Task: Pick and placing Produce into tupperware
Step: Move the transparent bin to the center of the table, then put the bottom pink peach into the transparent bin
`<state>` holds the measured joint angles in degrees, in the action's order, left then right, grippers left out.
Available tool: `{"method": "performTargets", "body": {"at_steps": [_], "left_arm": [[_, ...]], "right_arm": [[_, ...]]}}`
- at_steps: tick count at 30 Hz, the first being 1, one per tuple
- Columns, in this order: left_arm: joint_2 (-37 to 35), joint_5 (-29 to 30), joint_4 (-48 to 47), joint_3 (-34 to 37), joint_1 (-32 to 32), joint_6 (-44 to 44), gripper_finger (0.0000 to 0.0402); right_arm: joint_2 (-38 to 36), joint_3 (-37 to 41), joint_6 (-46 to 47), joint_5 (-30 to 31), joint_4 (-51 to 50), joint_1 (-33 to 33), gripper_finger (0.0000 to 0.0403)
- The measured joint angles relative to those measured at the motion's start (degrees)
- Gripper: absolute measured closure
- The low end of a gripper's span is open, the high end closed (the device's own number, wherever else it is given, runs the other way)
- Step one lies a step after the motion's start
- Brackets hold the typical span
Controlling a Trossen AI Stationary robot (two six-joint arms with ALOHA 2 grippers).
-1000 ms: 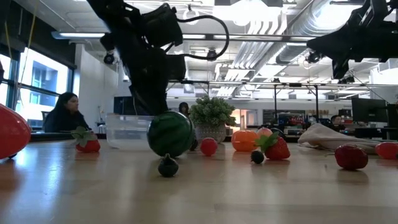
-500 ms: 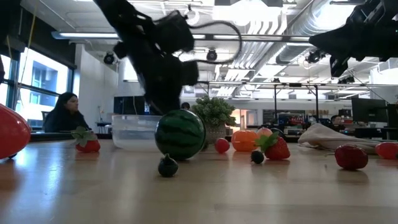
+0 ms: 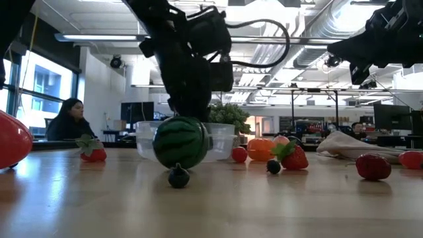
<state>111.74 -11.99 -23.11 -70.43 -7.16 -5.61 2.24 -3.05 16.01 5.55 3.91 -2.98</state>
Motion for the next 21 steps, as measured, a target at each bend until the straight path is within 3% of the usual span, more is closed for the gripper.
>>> {"method": "performTargets", "body": {"at_steps": [10, 21], "left_arm": [[0.0, 1.6, 0.0, 0.0, 4.8, -0.6, 0.0300], [0.0, 6.0, 0.2, 0.0, 4.9, -0.3, 0.0300]], "right_arm": [[0.1, 0.0, 0.4, 0.0, 0.0, 0.0, 0.0402], [0.0, 0.0, 0.6, 0.0, -0.4, 0.0, 0.0402]]}}
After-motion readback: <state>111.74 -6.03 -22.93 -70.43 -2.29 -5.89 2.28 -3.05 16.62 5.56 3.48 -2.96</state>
